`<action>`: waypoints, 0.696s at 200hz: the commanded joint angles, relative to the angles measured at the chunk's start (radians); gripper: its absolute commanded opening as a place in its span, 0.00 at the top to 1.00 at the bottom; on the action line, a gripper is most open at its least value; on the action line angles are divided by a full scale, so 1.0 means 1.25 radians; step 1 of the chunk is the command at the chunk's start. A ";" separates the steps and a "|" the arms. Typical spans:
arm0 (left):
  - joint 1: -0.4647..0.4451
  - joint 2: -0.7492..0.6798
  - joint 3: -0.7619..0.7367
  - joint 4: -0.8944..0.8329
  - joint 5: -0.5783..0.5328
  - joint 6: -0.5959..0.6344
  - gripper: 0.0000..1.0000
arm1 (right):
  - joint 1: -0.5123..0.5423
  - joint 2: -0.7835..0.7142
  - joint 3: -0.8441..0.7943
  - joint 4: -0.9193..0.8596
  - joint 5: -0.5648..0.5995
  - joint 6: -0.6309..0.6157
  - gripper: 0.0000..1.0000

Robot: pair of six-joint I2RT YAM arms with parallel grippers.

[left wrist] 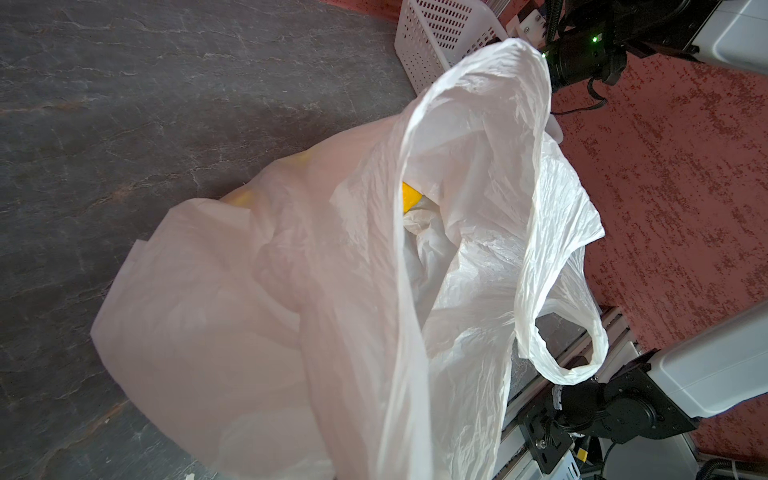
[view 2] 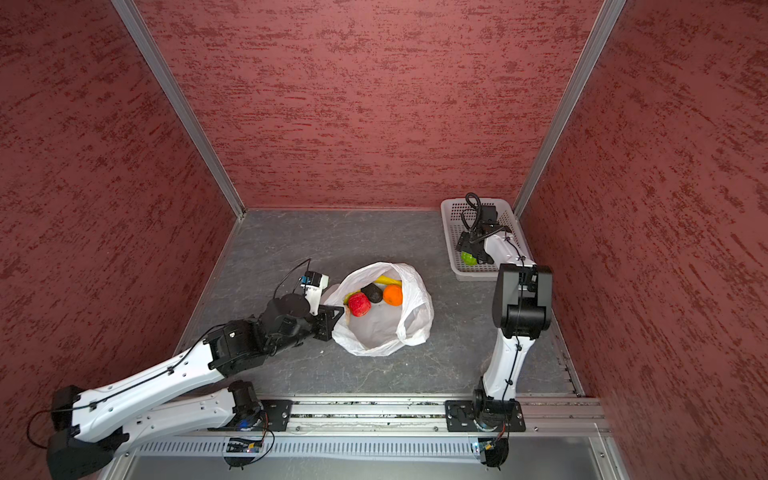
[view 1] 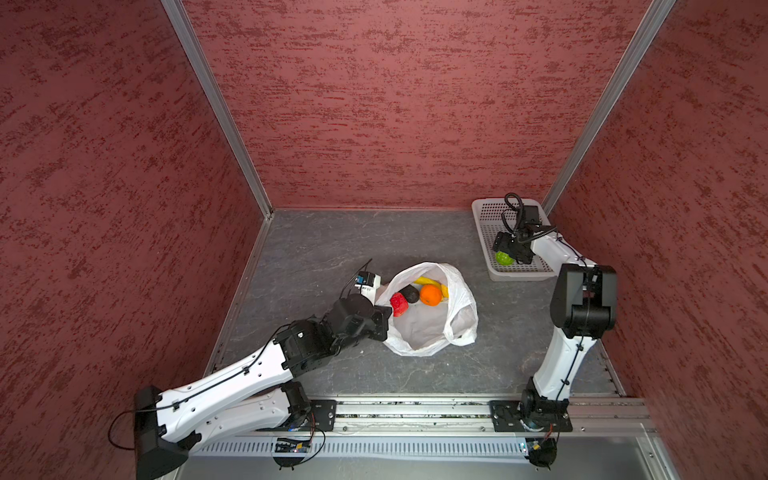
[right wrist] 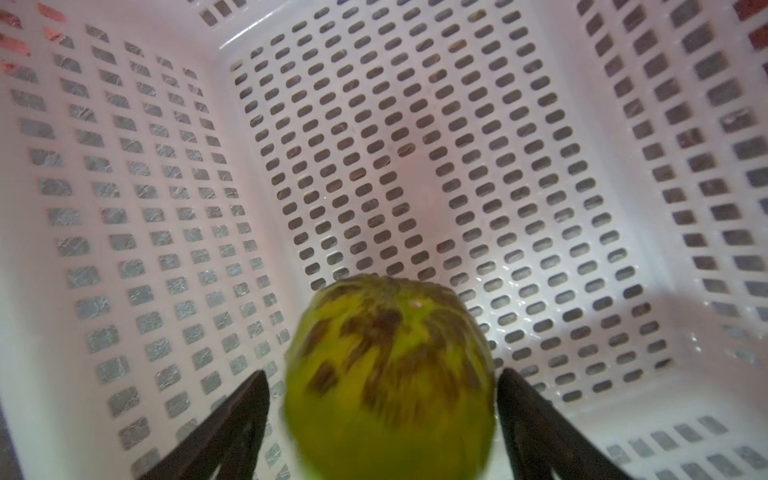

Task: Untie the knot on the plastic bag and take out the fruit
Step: 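Open the right gripper to drop the green fruit into the white basket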

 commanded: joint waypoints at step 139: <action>0.002 -0.001 0.018 -0.024 -0.017 0.009 1.00 | 0.124 -0.401 -0.151 -0.097 -0.151 0.011 0.01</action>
